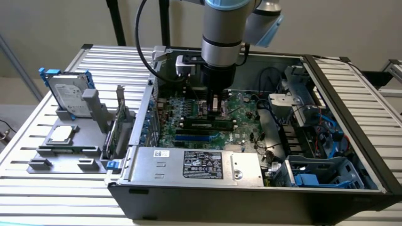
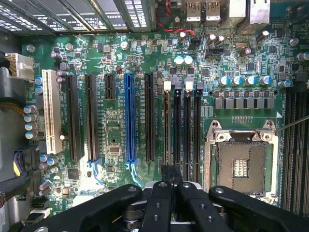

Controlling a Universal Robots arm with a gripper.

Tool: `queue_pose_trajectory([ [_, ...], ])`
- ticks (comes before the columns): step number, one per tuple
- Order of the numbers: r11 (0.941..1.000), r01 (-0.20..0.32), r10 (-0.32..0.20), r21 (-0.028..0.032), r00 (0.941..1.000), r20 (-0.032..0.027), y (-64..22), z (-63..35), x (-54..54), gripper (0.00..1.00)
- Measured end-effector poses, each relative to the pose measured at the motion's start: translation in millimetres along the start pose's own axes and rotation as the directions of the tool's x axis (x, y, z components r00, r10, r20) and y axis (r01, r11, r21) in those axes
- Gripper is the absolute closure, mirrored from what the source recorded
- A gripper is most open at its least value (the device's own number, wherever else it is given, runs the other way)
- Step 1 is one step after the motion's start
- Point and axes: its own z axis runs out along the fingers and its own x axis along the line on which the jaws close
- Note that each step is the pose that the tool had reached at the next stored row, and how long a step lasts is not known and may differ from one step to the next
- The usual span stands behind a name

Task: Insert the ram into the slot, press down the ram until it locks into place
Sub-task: 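Insert the ram into the slot, then press down the ram until it locks into place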

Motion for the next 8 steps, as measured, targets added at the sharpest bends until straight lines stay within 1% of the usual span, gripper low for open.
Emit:
queue_pose_trajectory([
  [8,1.0000,0.000,0.000,-0.0001,1.0000,0.0002,0.0,-0.1,-0.2,0.90],
])
